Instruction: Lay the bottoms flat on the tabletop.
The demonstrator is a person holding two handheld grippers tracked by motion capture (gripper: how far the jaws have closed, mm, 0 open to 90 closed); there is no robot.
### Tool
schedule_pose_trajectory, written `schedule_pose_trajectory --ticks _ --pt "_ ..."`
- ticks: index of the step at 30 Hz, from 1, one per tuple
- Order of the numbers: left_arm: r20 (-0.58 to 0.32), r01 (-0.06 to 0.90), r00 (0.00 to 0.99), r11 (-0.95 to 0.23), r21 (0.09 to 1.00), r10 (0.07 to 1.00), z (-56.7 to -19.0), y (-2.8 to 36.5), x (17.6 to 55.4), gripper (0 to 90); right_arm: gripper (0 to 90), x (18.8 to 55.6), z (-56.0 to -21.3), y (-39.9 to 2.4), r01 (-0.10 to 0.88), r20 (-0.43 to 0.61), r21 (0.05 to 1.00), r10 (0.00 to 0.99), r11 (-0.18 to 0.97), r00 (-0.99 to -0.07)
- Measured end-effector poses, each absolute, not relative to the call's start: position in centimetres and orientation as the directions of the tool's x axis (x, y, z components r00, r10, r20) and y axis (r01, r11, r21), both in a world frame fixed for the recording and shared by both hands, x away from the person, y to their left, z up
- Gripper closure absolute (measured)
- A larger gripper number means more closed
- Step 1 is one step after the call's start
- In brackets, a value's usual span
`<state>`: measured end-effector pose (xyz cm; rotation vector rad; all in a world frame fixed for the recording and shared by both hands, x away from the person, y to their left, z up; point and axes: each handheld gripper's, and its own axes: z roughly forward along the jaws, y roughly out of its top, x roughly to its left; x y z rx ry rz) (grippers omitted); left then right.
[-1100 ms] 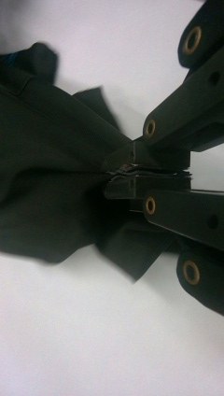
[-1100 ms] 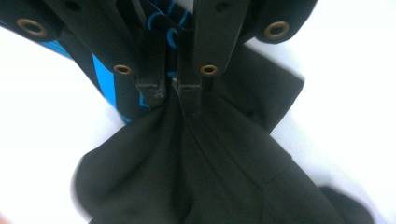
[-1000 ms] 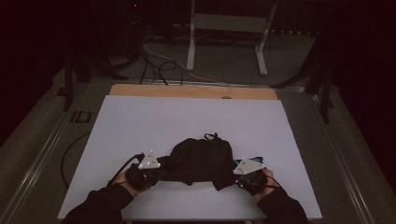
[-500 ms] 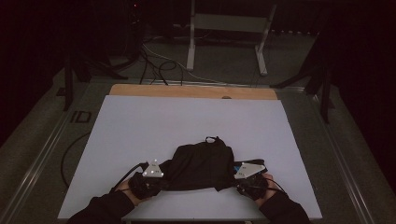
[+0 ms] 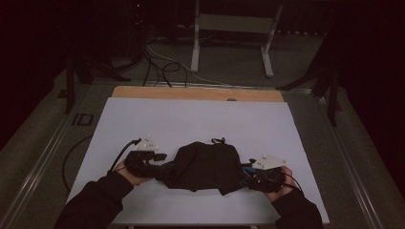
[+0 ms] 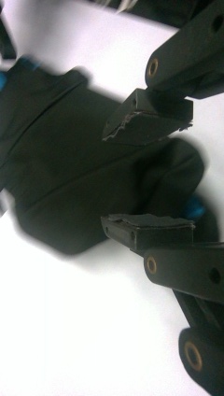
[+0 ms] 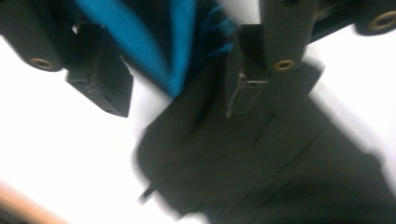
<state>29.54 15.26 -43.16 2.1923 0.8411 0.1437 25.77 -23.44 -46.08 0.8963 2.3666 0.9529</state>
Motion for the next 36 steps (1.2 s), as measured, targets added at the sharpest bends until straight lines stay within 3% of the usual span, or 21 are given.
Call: schedule_pose_trajectory --ticks 8,18,24,30,34,36 --pt "-0.217 0.62 0.692 -0.413 0.668 0.689 -43.3 13.8 34.7 50.7 43.0 26.7 -44.9 -23.1 0.363 -0.187 0.777 0.74 0.514 -0.646" --pt "-0.332 0.756 0.599 -0.377 0.536 0.729 -47.8 10.1 39.5 50.5 43.2 27.0 -46.5 -22.4 0.386 -0.181 0.749 0.727 0.538 -0.662" --pt "-0.304 0.777 0.592 -0.429 0.46 0.747 -49.9 9.4 40.1 51.1 42.8 27.2 -46.7 -22.7 0.398 -0.176 0.75 0.739 0.528 -0.65" --pt "-0.26 0.758 0.614 -0.464 0.459 0.745 -50.2 9.1 39.7 59.5 42.8 27.2 -46.7 -22.7 0.394 -0.183 0.75 0.739 0.532 -0.649" --pt "-0.268 0.756 0.612 -0.45 0.476 0.744 -50.2 9.5 39.5 77.6 43.0 27.1 -46.5 -22.6 0.391 -0.18 0.759 0.745 0.521 -0.643" --pt "-0.279 0.749 0.616 -0.438 0.497 0.737 -50.0 9.8 39.4 81.4 43.9 27.2 -46.4 -22.7 0.392 -0.176 0.76 0.746 0.518 -0.642"
